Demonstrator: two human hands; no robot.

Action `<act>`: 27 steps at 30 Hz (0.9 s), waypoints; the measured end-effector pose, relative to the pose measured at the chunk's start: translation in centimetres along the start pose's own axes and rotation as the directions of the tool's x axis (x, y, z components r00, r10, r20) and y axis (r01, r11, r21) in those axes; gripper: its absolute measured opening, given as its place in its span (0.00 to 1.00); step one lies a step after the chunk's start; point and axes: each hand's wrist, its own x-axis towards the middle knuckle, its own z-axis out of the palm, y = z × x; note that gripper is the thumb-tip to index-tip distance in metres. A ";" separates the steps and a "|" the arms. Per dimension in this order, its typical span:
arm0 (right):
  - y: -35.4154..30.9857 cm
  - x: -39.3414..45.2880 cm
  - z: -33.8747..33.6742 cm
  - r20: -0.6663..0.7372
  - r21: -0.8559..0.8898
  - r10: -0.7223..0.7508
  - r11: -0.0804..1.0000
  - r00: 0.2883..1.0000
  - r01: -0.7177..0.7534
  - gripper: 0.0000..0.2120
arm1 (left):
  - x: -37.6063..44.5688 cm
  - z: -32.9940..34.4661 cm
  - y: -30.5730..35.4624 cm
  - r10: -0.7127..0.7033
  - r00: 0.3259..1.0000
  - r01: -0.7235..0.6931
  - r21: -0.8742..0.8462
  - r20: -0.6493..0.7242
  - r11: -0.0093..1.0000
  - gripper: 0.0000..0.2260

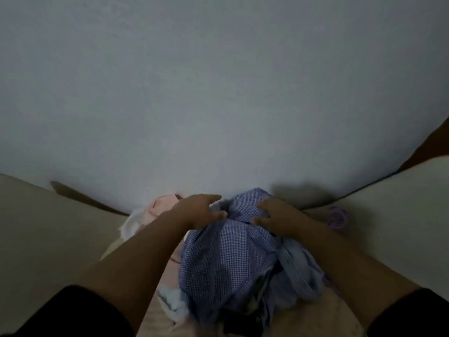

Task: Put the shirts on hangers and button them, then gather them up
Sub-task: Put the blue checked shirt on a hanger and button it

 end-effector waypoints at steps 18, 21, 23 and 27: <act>7.6 6.3 9.4 -0.347 0.383 0.238 0.919 0.907 -0.094 0.20 | 5.1 11.6 -2.6 -0.042 0.990 0.026 -0.121 -0.135 0.992 0.30; 7.5 5.8 9.2 -0.414 0.438 0.238 0.898 0.879 -0.037 0.20 | 5.0 11.1 -3.1 -0.068 0.983 0.058 -0.061 -0.169 0.996 0.24; 7.2 5.0 9.0 -0.365 0.481 0.222 0.877 0.904 -0.021 0.20 | 4.7 11.0 -3.3 -0.113 0.979 0.099 -0.087 -0.171 0.991 0.22; 6.0 3.1 9.3 -0.309 0.491 0.154 0.871 0.938 0.019 0.20 | 3.7 10.6 -3.8 -0.210 0.970 0.171 -0.270 -0.123 0.948 0.27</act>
